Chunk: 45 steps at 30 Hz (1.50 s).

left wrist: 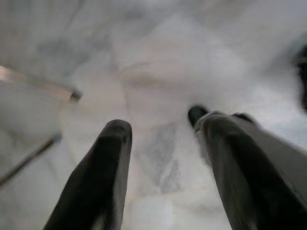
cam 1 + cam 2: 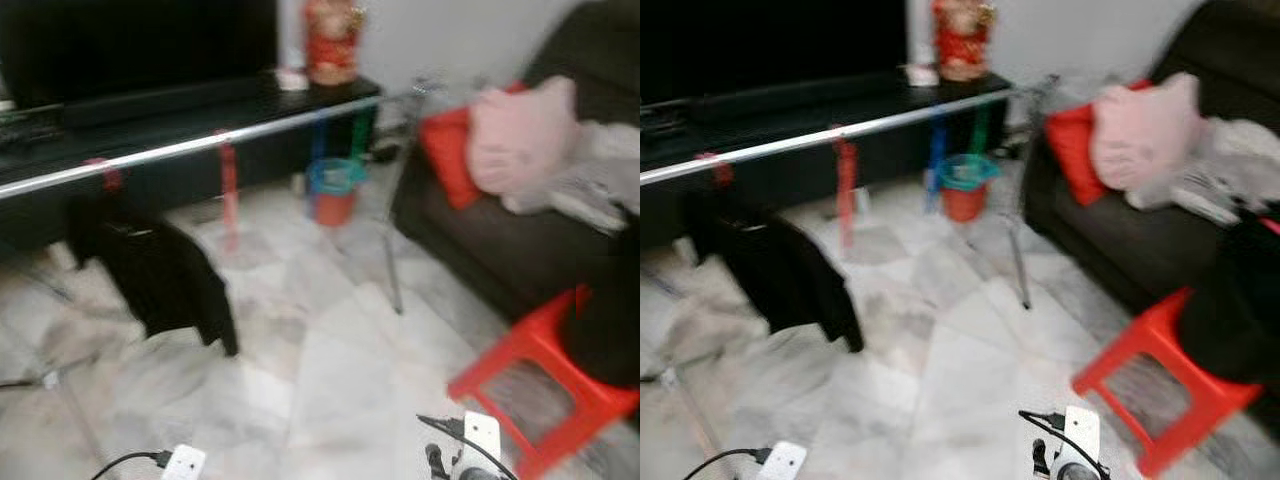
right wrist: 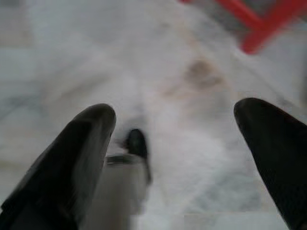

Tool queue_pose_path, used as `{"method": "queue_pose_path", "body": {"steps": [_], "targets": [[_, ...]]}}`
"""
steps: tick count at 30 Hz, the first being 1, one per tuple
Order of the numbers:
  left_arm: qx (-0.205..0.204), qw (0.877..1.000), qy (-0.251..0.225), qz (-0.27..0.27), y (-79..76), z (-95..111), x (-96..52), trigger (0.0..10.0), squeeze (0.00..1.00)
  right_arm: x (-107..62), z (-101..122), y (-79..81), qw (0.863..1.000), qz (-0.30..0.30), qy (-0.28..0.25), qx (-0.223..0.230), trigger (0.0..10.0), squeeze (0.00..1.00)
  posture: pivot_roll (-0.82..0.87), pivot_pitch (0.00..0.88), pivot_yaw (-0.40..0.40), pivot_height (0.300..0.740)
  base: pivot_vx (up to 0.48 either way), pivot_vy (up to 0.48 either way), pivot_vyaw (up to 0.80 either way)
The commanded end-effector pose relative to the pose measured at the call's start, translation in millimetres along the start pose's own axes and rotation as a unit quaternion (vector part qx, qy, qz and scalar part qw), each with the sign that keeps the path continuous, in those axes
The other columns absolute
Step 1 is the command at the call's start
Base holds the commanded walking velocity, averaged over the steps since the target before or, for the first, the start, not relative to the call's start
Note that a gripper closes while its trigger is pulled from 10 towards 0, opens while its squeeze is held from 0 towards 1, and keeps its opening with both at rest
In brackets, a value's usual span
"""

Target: Hang hanger

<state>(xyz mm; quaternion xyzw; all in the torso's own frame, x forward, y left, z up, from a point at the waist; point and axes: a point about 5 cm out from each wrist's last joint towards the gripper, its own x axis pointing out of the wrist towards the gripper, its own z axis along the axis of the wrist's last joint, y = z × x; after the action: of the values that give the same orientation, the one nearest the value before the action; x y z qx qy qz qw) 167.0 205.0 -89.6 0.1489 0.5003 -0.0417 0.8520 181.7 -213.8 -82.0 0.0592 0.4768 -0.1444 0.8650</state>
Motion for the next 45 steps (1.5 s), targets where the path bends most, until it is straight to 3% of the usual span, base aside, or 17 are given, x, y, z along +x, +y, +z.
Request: {"method": "queue_pose_path", "body": {"steps": [1, 30, 45], "targets": [[0.003, 1.0, 0.009, -0.002, -0.1, -5.2, -0.6, 10.0, 0.0, 0.2, 2.1, 4.7, 1.0, 0.004, -0.002, 0.004, 10.0, 0.0, -0.12, 0.0, -0.018, 0.74, 0.0, 0.0, -0.76], [-0.008, 1.0, 0.009, -0.002, -0.1, -5.5, -0.7, 10.0, 0.0, 0.2, 2.6, 5.1, 1.0, 0.003, -0.005, 0.008, 10.0, 0.0, -0.11, 0.0, -0.017, 0.74, 0.0, 0.0, -0.76], [-0.024, 1.0, 0.01, -0.003, -0.3, -7.0, -0.9, 10.0, 0.0, -0.2, 3.7, 5.5, 1.0, 0.002, -0.021, 0.018, 10.0, 0.0, -0.11, 0.0, -0.017, 0.74, 0.172, 0.0, 0.0]]}}
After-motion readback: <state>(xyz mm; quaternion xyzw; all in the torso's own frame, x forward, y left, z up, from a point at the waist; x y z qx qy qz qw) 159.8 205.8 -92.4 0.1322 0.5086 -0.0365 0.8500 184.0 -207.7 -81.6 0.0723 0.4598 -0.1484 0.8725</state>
